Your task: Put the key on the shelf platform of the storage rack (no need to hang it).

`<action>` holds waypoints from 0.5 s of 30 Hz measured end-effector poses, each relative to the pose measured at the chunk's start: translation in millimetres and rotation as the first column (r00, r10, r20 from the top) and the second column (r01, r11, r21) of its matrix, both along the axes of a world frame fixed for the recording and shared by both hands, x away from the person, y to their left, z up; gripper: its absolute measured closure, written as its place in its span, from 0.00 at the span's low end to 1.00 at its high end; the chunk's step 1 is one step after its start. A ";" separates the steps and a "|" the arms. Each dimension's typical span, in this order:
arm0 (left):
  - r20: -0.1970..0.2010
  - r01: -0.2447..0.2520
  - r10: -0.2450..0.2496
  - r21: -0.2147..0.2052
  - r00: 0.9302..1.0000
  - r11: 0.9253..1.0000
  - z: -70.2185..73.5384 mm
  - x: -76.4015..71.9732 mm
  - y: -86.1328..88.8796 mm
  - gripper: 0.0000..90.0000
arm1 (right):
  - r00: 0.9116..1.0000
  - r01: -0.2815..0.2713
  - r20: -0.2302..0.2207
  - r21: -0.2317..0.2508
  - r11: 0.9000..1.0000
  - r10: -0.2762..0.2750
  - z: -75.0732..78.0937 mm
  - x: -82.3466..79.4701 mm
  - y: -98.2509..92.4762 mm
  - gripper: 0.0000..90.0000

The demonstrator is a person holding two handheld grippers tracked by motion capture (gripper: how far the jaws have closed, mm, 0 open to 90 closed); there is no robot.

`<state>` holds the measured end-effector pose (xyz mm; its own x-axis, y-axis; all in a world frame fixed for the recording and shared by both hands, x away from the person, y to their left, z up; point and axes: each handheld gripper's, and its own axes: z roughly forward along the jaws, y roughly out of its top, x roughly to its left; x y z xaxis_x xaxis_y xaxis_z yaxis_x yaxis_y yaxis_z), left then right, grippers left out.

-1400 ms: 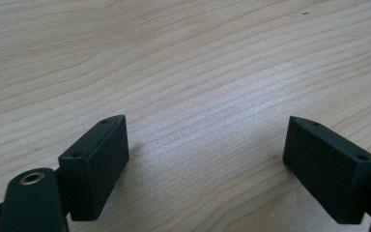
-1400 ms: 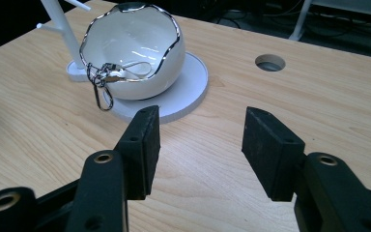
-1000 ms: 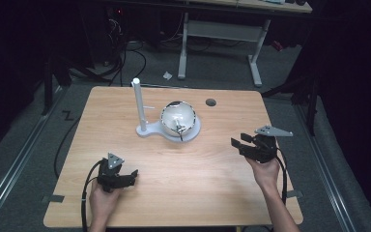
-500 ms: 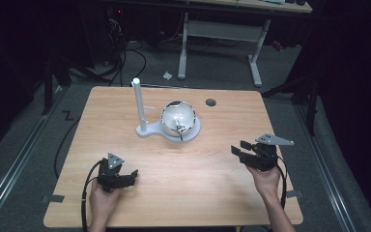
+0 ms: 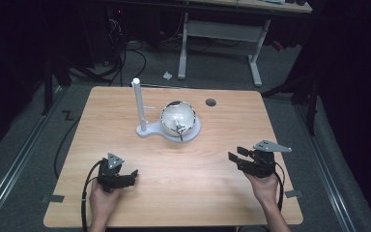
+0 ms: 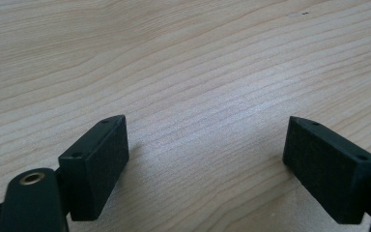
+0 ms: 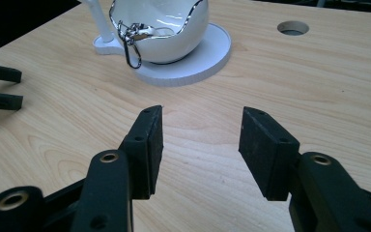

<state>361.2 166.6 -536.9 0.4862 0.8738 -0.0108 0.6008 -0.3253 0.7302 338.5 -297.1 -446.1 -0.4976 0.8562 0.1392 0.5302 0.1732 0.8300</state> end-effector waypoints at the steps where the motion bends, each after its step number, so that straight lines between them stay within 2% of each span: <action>1: 0.001 -0.001 0.001 0.000 1.000 1.000 -0.1 0.0 -0.1 0.19 | 1.000 -0.004 -0.001 0.004 1.000 0.004 -0.4 -1.1 0.8 0.57; 5: 0.000 0.000 0.000 0.000 1.000 1.000 0.0 0.0 0.0 0.19 | 0.999 -0.035 -0.005 0.002 0.999 0.035 -3.7 -7.5 6.6 0.57; 15: 0.000 0.000 0.000 0.000 1.000 1.000 0.0 0.0 0.0 0.19 | 0.998 -0.056 -0.005 -0.007 0.998 0.056 -12.5 -10.6 14.6 0.56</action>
